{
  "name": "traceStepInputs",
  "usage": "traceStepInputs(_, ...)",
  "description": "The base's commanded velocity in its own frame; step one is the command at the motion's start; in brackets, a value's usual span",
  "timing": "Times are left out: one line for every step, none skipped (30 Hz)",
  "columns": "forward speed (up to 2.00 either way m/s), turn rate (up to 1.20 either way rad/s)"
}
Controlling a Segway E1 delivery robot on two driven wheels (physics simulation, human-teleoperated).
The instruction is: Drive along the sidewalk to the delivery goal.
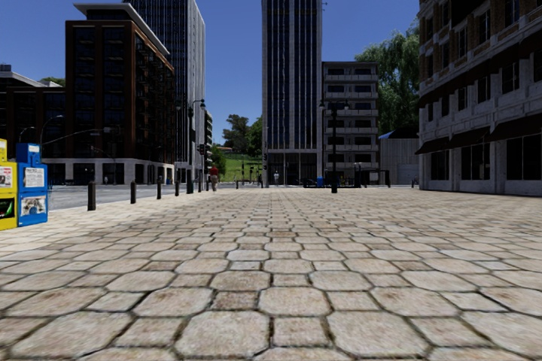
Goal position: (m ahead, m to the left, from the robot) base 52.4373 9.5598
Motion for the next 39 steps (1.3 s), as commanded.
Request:
traceStepInputs(2.00,0.00)
traceStepInputs(2.00,0.00)
traceStepInputs(2.00,0.00)
traceStepInputs(2.00,0.00)
traceStepInputs(2.00,0.00)
traceStepInputs(2.00,0.00)
traceStepInputs(2.00,0.00)
traceStepInputs(2.00,0.00)
traceStepInputs(2.00,0.00)
traceStepInputs(2.00,0.00)
traceStepInputs(2.00,0.00)
traceStepInputs(2.00,0.00)
traceStepInputs(2.00,0.00)
traceStepInputs(2.00,0.00)
traceStepInputs(2.00,0.00)
traceStepInputs(2.00,0.00)
traceStepInputs(2.00,0.00)
traceStepInputs(2.00,0.00)
traceStepInputs(2.00,0.00)
traceStepInputs(2.00,0.00)
traceStepInputs(2.00,0.00)
traceStepInputs(2.00,0.00)
traceStepInputs(2.00,0.00)
traceStepInputs(2.00,0.00)
traceStepInputs(2.00,0.00)
traceStepInputs(2.00,0.00)
traceStepInputs(2.00,0.00)
traceStepInputs(2.00,0.00)
traceStepInputs(2.00,0.00)
traceStepInputs(2.00,0.00)
traceStepInputs(2.00,0.00)
traceStepInputs(2.00,0.00)
traceStepInputs(2.00,0.00)
traceStepInputs(2.00,0.00)
traceStepInputs(2.00,0.00)
traceStepInputs(2.00,0.00)
traceStepInputs(2.00,0.00)
traceStepInputs(2.00,0.00)
traceStepInputs(2.00,0.00)
